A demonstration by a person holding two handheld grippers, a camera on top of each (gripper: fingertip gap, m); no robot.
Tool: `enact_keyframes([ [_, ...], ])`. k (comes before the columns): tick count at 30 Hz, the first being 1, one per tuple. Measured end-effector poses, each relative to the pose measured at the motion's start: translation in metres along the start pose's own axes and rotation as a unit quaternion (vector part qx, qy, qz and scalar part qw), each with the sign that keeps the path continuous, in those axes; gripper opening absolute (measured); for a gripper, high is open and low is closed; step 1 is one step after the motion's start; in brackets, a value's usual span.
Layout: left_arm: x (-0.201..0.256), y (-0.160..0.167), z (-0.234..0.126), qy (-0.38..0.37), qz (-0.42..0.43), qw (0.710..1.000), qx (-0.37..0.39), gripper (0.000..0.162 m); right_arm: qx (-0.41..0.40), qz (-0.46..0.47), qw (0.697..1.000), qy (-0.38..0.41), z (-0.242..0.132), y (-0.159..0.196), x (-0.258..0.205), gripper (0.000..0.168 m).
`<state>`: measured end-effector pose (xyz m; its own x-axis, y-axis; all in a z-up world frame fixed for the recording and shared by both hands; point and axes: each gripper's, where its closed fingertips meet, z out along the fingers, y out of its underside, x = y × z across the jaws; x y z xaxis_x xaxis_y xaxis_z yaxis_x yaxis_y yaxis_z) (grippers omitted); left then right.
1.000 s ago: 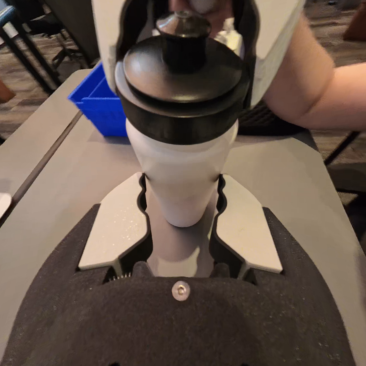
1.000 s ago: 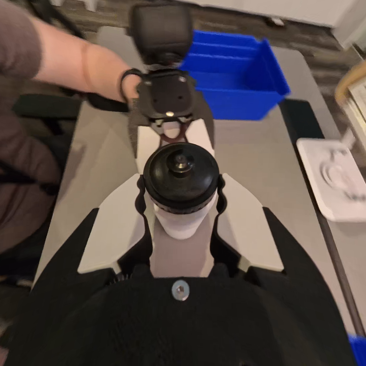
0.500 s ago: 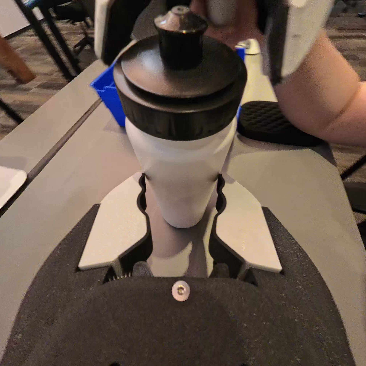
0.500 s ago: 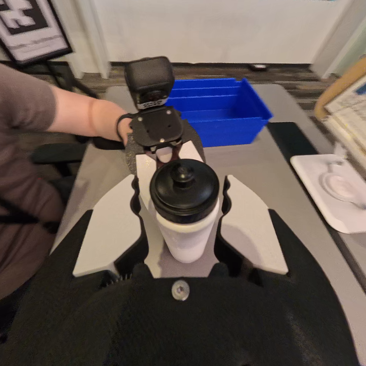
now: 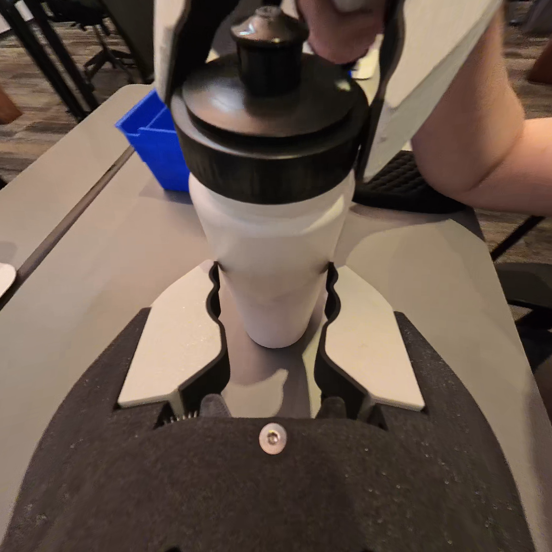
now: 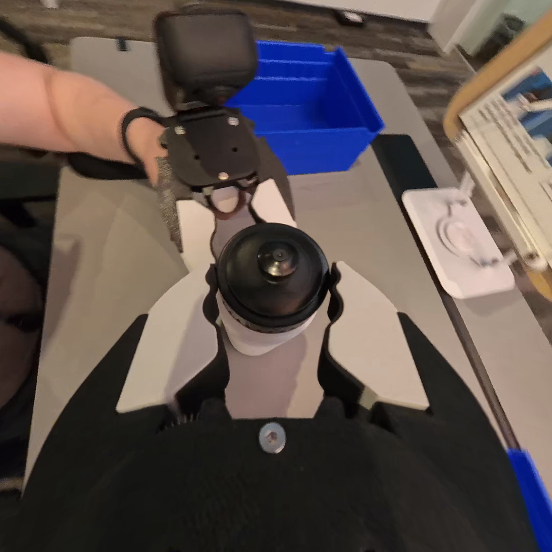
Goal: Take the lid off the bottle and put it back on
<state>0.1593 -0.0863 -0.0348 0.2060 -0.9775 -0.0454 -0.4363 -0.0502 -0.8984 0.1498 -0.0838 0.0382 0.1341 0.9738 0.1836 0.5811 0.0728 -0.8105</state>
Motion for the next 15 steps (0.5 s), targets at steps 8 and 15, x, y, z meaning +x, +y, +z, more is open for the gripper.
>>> enact_keyframes([
  [8, 0.052, -0.004, 0.003, 0.122, 0.076, 0.989, 0.015, 0.069, 0.134, -0.106, 0.956, -0.238, -0.023, -0.004, -0.057, 0.074],
  [15, 0.033, -0.003, 0.004, 0.070, 0.050, 0.996, 0.003, 0.069, 0.109, -0.052, 0.979, -0.162, -0.011, -0.004, -0.030, 0.081],
])
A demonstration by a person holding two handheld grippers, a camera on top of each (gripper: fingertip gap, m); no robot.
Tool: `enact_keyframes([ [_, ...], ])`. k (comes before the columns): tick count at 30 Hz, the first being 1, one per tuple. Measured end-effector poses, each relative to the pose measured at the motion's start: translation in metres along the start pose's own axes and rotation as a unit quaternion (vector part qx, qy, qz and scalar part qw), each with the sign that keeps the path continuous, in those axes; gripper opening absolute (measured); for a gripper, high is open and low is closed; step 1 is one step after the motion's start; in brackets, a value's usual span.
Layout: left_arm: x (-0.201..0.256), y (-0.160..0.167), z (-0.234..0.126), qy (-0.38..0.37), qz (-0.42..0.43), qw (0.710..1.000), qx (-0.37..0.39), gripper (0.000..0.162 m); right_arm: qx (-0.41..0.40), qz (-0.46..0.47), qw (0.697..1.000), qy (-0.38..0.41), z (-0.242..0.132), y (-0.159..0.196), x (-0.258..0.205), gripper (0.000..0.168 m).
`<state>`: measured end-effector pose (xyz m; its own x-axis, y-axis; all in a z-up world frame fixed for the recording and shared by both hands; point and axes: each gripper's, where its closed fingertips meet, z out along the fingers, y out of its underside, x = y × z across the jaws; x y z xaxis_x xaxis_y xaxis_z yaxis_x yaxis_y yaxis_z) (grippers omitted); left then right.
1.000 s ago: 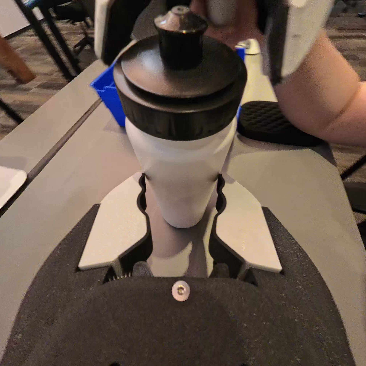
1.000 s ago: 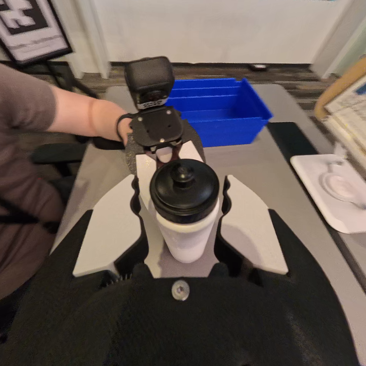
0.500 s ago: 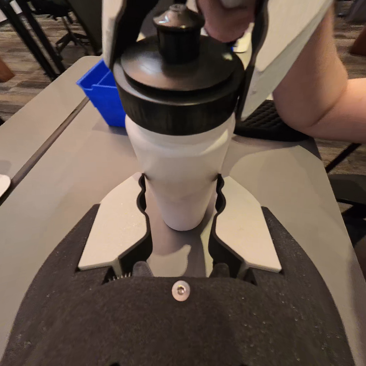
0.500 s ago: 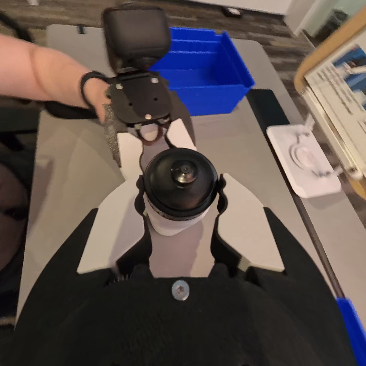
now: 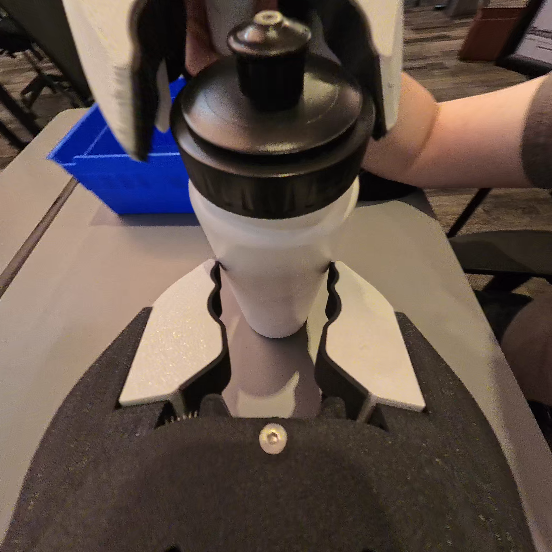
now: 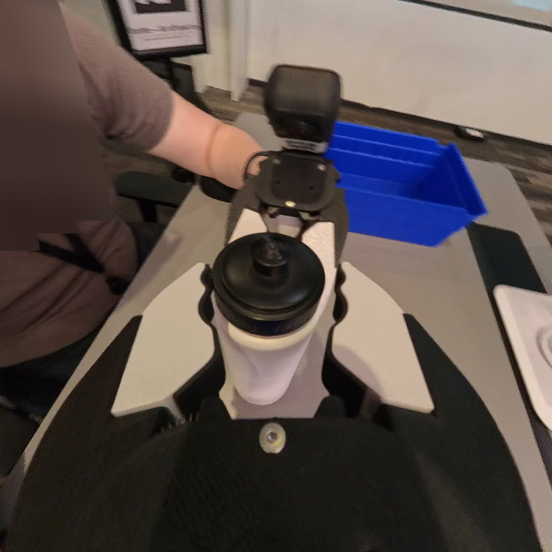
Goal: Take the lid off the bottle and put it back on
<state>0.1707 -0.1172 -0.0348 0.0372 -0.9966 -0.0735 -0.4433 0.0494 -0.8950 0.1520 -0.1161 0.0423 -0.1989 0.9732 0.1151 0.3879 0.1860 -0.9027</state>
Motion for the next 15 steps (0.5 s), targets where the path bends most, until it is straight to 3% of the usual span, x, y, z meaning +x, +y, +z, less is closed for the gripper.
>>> enact_keyframes([
  [2, -0.013, 0.002, -0.003, -0.032, -0.019, 0.999, -0.004, 0.069, -0.014, 0.019, 0.998, 0.064, 0.000, 0.000, 0.018, 0.089],
  [8, -0.040, 0.010, -0.012, -0.098, -0.074, 0.992, -0.013, 0.068, -0.082, 0.076, 0.973, 0.204, -0.002, 0.006, 0.047, 0.089],
  [15, -0.041, 0.010, -0.012, -0.100, -0.072, 0.992, -0.015, 0.068, -0.090, 0.117, 0.969, 0.197, -0.002, 0.010, 0.045, 0.073],
])
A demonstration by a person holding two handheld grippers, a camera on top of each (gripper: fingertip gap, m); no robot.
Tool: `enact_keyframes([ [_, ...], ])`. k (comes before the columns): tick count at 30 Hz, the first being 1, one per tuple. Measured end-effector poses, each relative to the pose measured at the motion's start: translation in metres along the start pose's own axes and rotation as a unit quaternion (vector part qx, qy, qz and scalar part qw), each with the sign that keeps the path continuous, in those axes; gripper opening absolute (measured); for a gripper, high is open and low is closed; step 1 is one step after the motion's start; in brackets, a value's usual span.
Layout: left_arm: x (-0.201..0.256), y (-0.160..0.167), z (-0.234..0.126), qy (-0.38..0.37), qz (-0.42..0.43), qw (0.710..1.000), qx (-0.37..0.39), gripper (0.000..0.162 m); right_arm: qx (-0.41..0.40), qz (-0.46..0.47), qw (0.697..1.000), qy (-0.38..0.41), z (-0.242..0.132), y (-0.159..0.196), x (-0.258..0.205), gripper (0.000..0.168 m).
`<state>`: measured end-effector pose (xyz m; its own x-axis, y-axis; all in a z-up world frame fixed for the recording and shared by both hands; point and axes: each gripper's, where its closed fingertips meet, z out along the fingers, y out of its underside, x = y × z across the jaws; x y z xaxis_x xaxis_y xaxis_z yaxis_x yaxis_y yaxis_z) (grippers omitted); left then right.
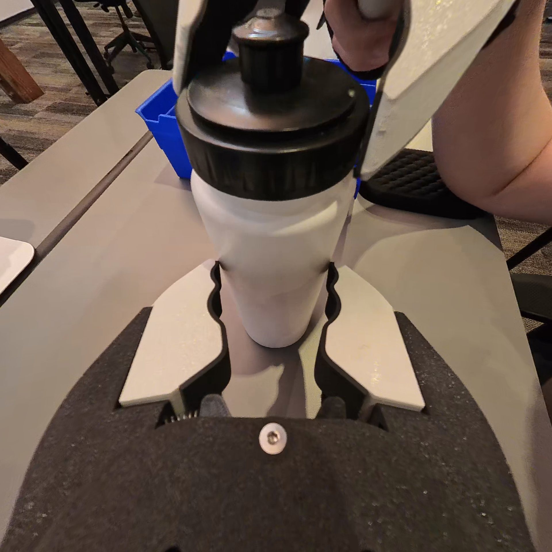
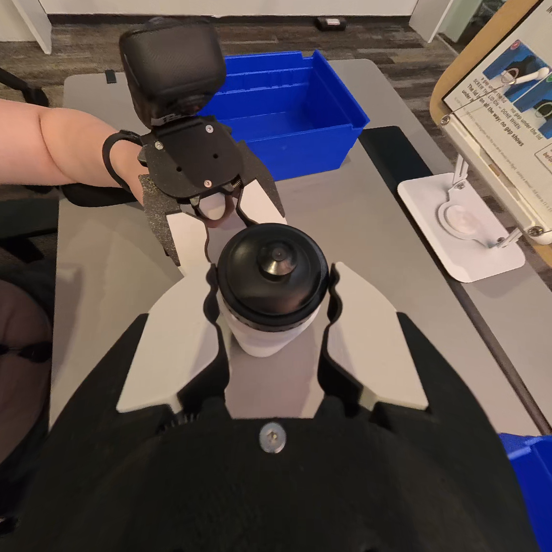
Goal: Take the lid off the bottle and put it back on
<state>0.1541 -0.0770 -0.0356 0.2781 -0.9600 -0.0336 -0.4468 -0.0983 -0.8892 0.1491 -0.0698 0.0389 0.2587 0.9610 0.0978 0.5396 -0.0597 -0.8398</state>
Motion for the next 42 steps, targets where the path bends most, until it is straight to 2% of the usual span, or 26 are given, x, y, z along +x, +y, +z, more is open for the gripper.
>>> enact_keyframes([
  [9, 0.002, 0.000, 0.000, 0.010, 0.001, 1.000, 0.000, 0.068, 0.015, -0.002, 0.999, -0.035, -0.001, -0.001, -0.002, 0.073],
  [12, 0.005, 0.000, 0.000, 0.019, 0.009, 1.000, 0.001, 0.068, 0.034, -0.050, 0.996, -0.072, -0.004, 0.000, -0.008, 0.073],
  [15, 0.019, -0.002, -0.001, 0.048, 0.070, 0.996, 0.002, 0.068, 0.083, -0.139, 0.976, -0.149, -0.016, 0.002, -0.031, 0.073],
  [21, 0.047, -0.001, -0.005, 0.115, 0.122, 0.986, 0.001, 0.068, 0.106, -0.197, 0.949, -0.222, -0.028, 0.003, -0.063, 0.073],
  [26, 0.062, 0.001, -0.008, 0.156, 0.134, 0.979, -0.003, 0.068, 0.137, -0.200, 0.934, -0.264, -0.038, -0.003, -0.077, 0.073],
  [32, 0.043, 0.000, -0.005, 0.117, 0.094, 0.989, -0.009, 0.068, 0.144, -0.173, 0.955, -0.193, -0.035, -0.012, -0.051, 0.072],
  [35, 0.031, 0.001, -0.006, 0.094, 0.071, 0.993, -0.015, 0.068, 0.182, -0.137, 0.968, -0.105, -0.054, -0.031, -0.018, 0.073],
  [37, 0.022, 0.001, -0.005, 0.073, 0.053, 0.996, -0.016, 0.068, 0.203, -0.094, 0.975, -0.012, -0.075, -0.035, 0.021, 0.073],
  [39, 0.016, 0.002, -0.005, 0.065, 0.037, 0.997, -0.016, 0.068, 0.175, -0.038, 0.976, 0.124, -0.098, -0.017, 0.081, 0.072],
  [42, 0.015, 0.002, -0.004, 0.066, 0.027, 0.997, -0.012, 0.068, 0.090, 0.110, 0.947, 0.289, -0.130, 0.054, 0.169, 0.073],
])
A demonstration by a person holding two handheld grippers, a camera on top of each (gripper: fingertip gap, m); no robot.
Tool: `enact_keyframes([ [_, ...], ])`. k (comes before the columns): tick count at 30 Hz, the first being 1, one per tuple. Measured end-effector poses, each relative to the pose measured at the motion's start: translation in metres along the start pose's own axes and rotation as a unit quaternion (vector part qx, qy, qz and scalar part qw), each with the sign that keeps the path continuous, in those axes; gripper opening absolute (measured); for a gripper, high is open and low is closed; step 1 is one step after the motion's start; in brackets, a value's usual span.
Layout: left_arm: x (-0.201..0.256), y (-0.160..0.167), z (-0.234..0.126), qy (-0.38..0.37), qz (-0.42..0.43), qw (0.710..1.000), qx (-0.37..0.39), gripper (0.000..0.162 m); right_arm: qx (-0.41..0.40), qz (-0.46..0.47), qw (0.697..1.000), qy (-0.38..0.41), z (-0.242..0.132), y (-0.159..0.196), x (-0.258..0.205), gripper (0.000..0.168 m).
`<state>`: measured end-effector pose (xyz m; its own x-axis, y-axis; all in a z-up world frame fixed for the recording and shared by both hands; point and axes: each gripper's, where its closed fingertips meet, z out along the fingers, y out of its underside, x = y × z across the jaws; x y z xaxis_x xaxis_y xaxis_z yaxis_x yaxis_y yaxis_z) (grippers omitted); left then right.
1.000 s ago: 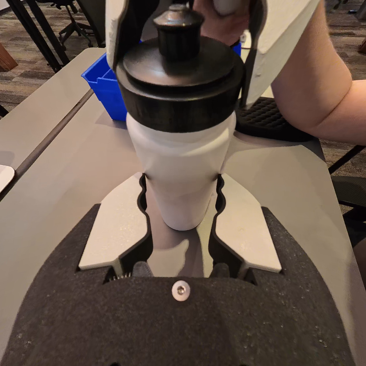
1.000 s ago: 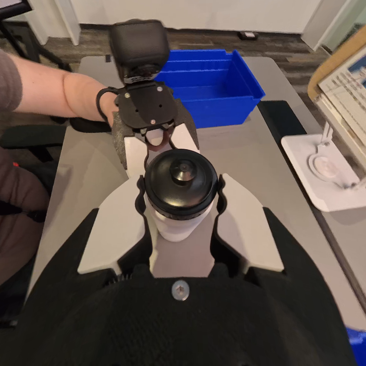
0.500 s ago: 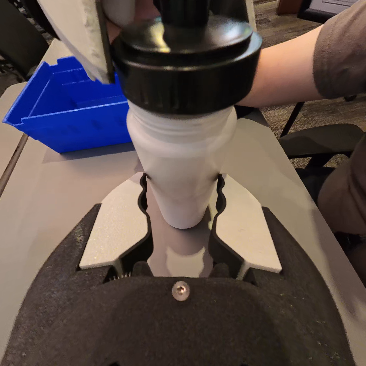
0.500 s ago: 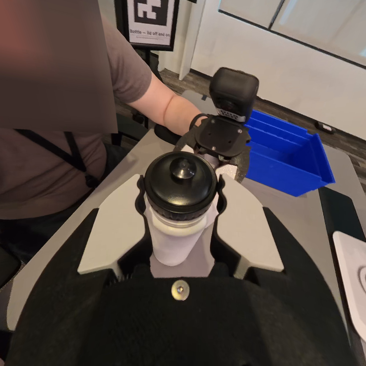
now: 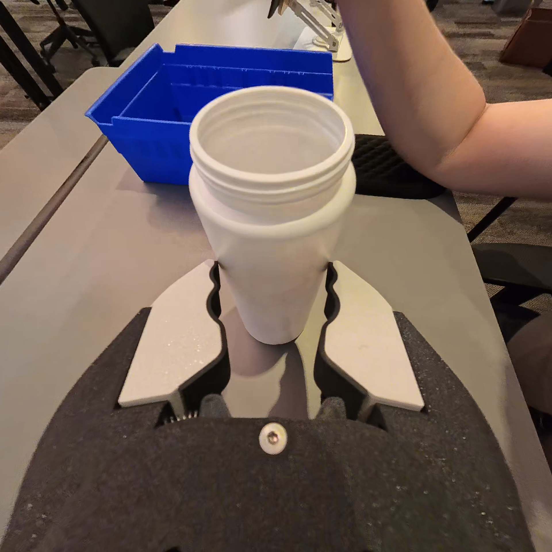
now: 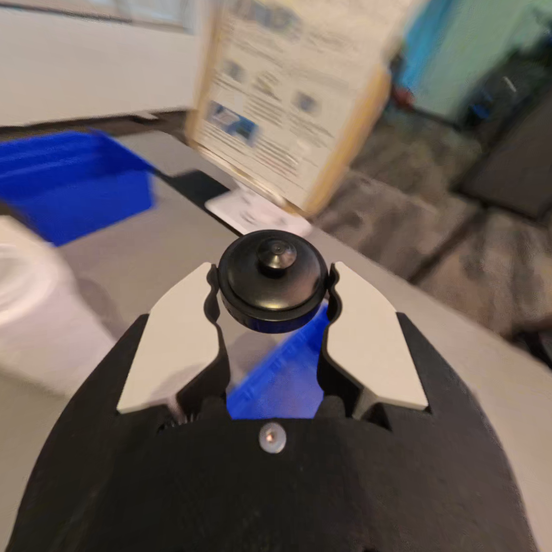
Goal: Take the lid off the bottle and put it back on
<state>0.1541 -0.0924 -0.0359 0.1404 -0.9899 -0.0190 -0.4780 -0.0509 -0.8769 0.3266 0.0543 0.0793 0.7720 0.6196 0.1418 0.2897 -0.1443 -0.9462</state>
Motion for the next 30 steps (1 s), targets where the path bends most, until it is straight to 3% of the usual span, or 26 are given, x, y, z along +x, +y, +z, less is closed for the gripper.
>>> enact_keyframes([
  [2, 0.001, 0.000, 0.001, 0.000, 0.005, 1.000, -0.001, 0.068, -0.081, 0.062, 0.993, 0.052, 0.012, 0.051, 0.045, 0.073],
  [4, 0.003, -0.001, 0.001, 0.000, 0.010, 1.000, -0.001, 0.068, -0.157, 0.106, 0.981, 0.048, 0.026, 0.104, 0.064, 0.073],
  [7, 0.005, -0.001, 0.002, 0.003, 0.012, 1.000, -0.001, 0.068, -0.234, 0.125, 0.964, 0.012, 0.044, 0.165, 0.067, 0.073],
  [10, 0.004, -0.001, 0.002, 0.004, 0.010, 1.000, -0.001, 0.068, -0.281, 0.114, 0.953, -0.021, 0.057, 0.199, 0.058, 0.073],
  [24, 0.001, -0.001, 0.002, 0.001, -0.003, 1.000, 0.004, 0.068, -0.350, 0.044, 0.935, -0.026, 0.067, 0.236, 0.051, 0.076],
  [27, -0.003, -0.001, 0.002, -0.008, -0.012, 1.000, 0.009, 0.068, -0.343, 0.055, 0.938, -0.017, 0.064, 0.230, 0.056, 0.075],
  [30, -0.009, -0.001, 0.000, -0.015, -0.030, 0.999, 0.014, 0.068, -0.306, 0.058, 0.950, 0.015, 0.050, 0.201, 0.070, 0.075],
])
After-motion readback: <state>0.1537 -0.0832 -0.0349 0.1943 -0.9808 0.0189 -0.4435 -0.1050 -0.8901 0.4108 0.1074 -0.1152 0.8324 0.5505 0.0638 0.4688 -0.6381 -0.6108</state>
